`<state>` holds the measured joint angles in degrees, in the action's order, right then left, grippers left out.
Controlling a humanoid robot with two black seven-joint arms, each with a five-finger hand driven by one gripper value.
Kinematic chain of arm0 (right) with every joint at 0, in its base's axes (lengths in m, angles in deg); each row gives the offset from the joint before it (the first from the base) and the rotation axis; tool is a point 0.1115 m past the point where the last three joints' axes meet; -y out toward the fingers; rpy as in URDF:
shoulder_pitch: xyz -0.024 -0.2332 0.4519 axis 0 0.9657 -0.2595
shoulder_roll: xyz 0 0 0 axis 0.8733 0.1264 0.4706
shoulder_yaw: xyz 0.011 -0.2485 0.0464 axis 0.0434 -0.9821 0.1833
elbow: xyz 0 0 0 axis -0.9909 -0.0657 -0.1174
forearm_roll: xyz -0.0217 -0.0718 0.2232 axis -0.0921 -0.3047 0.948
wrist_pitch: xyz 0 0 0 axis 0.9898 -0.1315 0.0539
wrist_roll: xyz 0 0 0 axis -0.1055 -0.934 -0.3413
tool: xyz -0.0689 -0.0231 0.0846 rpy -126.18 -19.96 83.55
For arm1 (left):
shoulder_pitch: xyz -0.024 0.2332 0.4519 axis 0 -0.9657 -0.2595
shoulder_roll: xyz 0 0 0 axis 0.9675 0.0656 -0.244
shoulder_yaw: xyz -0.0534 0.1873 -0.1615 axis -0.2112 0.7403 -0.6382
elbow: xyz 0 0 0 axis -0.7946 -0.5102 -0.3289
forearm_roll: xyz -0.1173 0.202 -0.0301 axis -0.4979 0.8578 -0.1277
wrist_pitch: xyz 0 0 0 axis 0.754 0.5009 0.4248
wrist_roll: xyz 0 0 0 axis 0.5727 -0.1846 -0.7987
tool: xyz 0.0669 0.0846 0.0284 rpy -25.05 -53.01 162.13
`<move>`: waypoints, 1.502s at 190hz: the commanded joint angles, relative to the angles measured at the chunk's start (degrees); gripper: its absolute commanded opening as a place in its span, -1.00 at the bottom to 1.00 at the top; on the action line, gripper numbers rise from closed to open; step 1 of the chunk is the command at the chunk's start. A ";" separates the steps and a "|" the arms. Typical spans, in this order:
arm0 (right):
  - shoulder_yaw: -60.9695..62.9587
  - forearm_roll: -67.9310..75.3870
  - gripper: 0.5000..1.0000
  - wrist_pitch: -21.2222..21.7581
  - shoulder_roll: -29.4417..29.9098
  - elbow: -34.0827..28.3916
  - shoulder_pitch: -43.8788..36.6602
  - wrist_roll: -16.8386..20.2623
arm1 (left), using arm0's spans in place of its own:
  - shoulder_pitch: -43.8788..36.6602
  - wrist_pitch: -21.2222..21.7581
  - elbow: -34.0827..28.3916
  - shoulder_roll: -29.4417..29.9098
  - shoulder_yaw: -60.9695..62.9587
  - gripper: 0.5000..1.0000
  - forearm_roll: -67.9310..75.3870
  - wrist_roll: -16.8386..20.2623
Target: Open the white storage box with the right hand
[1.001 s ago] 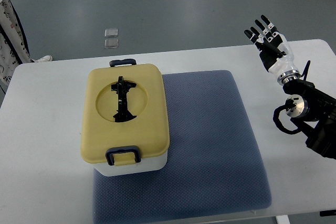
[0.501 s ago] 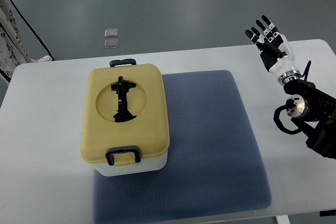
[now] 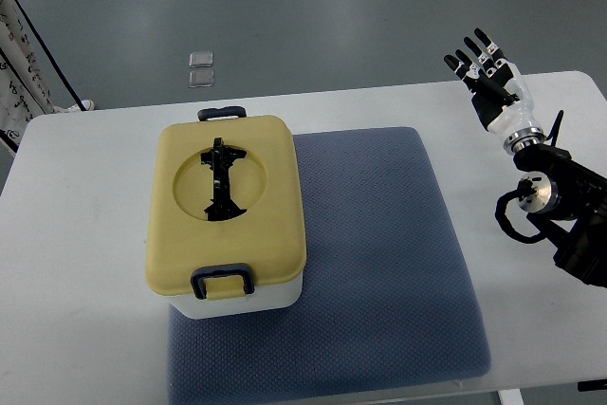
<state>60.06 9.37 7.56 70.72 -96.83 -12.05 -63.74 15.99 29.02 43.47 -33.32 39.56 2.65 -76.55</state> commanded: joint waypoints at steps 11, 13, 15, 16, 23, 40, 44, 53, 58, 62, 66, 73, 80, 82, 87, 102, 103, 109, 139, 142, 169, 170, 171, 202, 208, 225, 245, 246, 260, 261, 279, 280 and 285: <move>0.00 0.06 0.72 0.00 -0.07 0.09 -0.10 0.00 | -0.04 0.00 -0.02 0.00 0.00 1.00 0.00 0.00; 0.00 -0.02 0.72 -0.09 -0.07 0.09 -0.10 0.00 | -0.04 0.00 0.07 0.00 0.00 1.00 0.00 0.00; 0.00 0.06 0.72 0.00 -0.07 0.09 -0.10 0.00 | 0.05 0.00 -0.02 0.00 0.00 1.00 0.00 0.00; 0.00 0.06 0.72 0.00 -0.07 0.09 -0.10 0.00 | 0.05 0.00 -0.02 0.00 0.00 1.00 0.00 0.00; -0.09 0.06 0.72 0.00 -0.07 0.09 -0.10 0.00 | 0.05 0.00 -0.02 0.00 0.00 1.00 0.00 0.00; -0.09 0.06 0.72 0.00 -0.07 0.09 -0.19 0.17 | -0.04 0.00 -0.02 0.00 0.00 1.00 0.00 0.00; -0.09 -0.02 0.72 0.00 -0.07 0.09 -0.19 0.17 | -0.04 0.00 -0.02 0.00 0.00 1.00 0.00 0.00; -0.18 -0.02 0.72 0.00 -0.07 0.09 -0.19 0.17 | 0.05 0.00 -0.02 0.00 0.00 1.00 0.00 0.00; -0.18 -0.02 0.72 0.00 -0.07 0.09 -0.19 0.26 | -0.04 0.00 -0.02 0.00 0.00 1.00 0.00 0.00; -0.18 -0.02 0.72 0.00 -0.07 0.09 -0.19 0.26 | -0.04 0.00 -0.02 0.00 0.00 1.00 0.00 0.00; -0.18 -0.11 0.72 0.00 -0.16 0.00 -0.19 0.35 | 0.05 0.00 0.07 0.00 0.00 1.00 0.00 0.00; -0.18 -0.11 0.72 0.00 -0.33 0.00 -0.19 0.35 | -0.04 0.00 0.07 0.00 0.00 1.00 0.00 0.09; -0.18 -0.11 0.72 0.00 -0.51 0.00 -0.27 0.35 | -0.04 0.00 -0.02 0.00 0.00 1.00 0.00 0.00; -0.18 -0.11 0.72 0.00 -0.51 -0.09 -0.27 0.35 | -0.04 0.00 -0.02 0.00 0.00 1.00 0.00 0.00; -0.18 -0.20 0.72 0.00 -0.51 -0.09 -0.27 0.35 | -0.04 0.00 -0.02 0.00 0.00 1.00 0.00 0.00; -0.35 -0.73 0.72 0.00 -0.51 0.00 -1.15 0.35 | -0.04 0.00 0.07 0.00 0.00 1.00 0.00 0.00; -0.35 -0.73 0.72 0.00 -0.51 0.00 -1.15 0.35 | -0.04 0.00 0.07 0.00 0.00 1.00 0.00 0.00; -0.53 -0.81 0.72 0.00 -0.51 0.00 -1.59 0.35 | 0.05 0.00 -0.02 0.00 0.00 1.00 0.00 0.00; -1.23 -1.08 0.72 0.09 -1.04 -0.27 -3.44 0.44 | -0.04 0.00 -0.02 0.00 0.00 1.00 0.00 0.00; -1.23 -1.08 0.72 0.09 -1.04 -0.27 -3.61 0.35 | -0.04 0.00 0.07 0.00 -0.09 1.00 0.00 0.00; -2.11 -5.38 0.72 0.09 -1.91 -0.27 -6.34 0.35 | -0.04 0.00 -0.02 0.00 -0.09 1.00 0.00 0.00; -2.11 -5.38 0.72 0.09 -1.92 -0.27 -6.34 0.35 | -0.04 0.00 -0.02 0.00 -0.09 1.00 0.00 0.00; -2.28 -6.17 0.72 0.09 -2.09 -0.27 -6.51 0.26 | -0.04 0.00 -0.02 0.00 -0.09 1.00 0.00 0.00; -3.69 -19.88 0.72 0.70 -4.29 -0.79 -10.03 0.09 | -0.04 0.00 -0.02 0.00 -0.09 1.00 0.00 0.00; -4.04 -23.04 0.72 0.97 -4.73 -0.97 -10.91 0.09 | -0.04 0.00 -0.02 0.00 -0.09 1.00 0.00 0.00; -6.06 -32.62 0.72 2.19 -6.84 -2.99 -13.98 0.09 | -0.04 0.00 -0.02 0.00 -0.09 1.00 0.00 0.00; -10.28 -42.03 0.72 4.48 -9.47 -7.82 -18.99 0.09 | -0.04 0.00 -0.02 0.00 -0.09 1.00 0.00 0.00; -10.28 -42.03 0.72 4.48 -9.48 -7.82 -19.00 0.09 | -0.04 0.00 -0.02 0.00 -0.09 1.00 0.00 0.00; -13.97 -47.30 0.72 6.06 -10.97 -12.39 -22.95 0.00 | 0.05 0.00 -0.02 0.00 -0.09 1.00 0.00 0.00; -13.98 -47.31 0.72 6.06 -10.97 -12.39 -22.95 0.00 | 0.05 0.00 -0.02 0.00 -0.09 1.00 0.00 0.00; -18.63 -53.64 0.72 7.73 -11.58 -16.26 -29.10 0.00 | -0.04 0.00 -0.02 0.00 0.00 1.00 0.00 0.00; -18.63 -53.64 0.72 7.73 -11.58 -16.26 -29.10 0.00 | -0.04 0.00 -0.02 0.00 0.00 1.00 0.00 0.00; -20.03 -55.83 0.72 8.52 -11.41 -16.88 -31.38 -0.09 | 0.05 0.00 -0.02 0.00 0.00 1.00 0.00 0.00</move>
<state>44.65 -39.79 14.09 59.61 -110.35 -36.98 -63.72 15.99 29.02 43.47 -33.32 39.50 2.65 -76.55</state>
